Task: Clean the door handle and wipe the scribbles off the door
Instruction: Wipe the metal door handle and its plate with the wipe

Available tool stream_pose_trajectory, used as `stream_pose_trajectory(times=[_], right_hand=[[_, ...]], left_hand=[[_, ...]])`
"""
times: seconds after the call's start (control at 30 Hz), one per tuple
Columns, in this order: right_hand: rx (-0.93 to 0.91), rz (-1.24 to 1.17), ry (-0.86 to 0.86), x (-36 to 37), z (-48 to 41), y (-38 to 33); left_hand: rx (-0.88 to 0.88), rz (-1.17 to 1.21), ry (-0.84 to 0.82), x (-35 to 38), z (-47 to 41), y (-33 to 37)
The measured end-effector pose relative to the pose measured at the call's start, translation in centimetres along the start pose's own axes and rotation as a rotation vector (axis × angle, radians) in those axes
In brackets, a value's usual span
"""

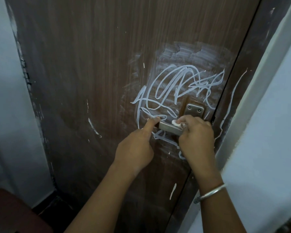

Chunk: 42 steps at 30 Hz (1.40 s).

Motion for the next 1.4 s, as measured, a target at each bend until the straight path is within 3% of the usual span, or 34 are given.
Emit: stream_pose_trajectory(times=[0.17, 0.53, 0.73, 0.9, 1.07, 1.2, 1.27, 1.4], right_hand=[[0.116, -0.150, 0.207, -1.2, 1.9, 2.4], [0.319, -0.441, 0.243, 1.8, 5.4, 4.8], [0.350, -0.495, 0.271, 2.3, 5.0, 5.1], [0.326, -0.536, 0.192, 3.5, 5.2, 4.8], [0.160, -0.354, 0.442, 0.4, 6.0, 3.5], [0.074, -0.192, 0.523, -1.2, 5.1, 2.2], [0.022, -0.173, 0.526, -1.8, 4.2, 1.5], [-0.054, -0.012, 0.365, -2.3, 1.3, 0.4]], left_hand=[[0.003, 0.031, 0.014, 0.3, 0.2, 0.1], [0.008, 0.080, 0.024, 0.6, 0.4, 0.4], [0.011, 0.102, 0.015, 0.8, 0.4, 0.4], [0.016, 0.113, 0.013, 1.0, 0.3, 0.4], [0.015, 0.106, 0.017, 1.1, 0.4, 0.2], [0.013, 0.103, 0.009, 1.2, 0.3, 0.1], [0.016, 0.106, 0.006, 1.3, 0.2, 0.1], [0.025, 0.114, -0.004, 1.5, 0.1, 0.0]])
Point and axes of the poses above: each hand's wrist, its own z-axis away from the middle knuckle, its own x-axis out of the palm, y = z × x, the point moved 7 cm from there along -z, towards the middle knuckle, and after that the axes turned 12 degrees about -y, right-handed, at the moved point
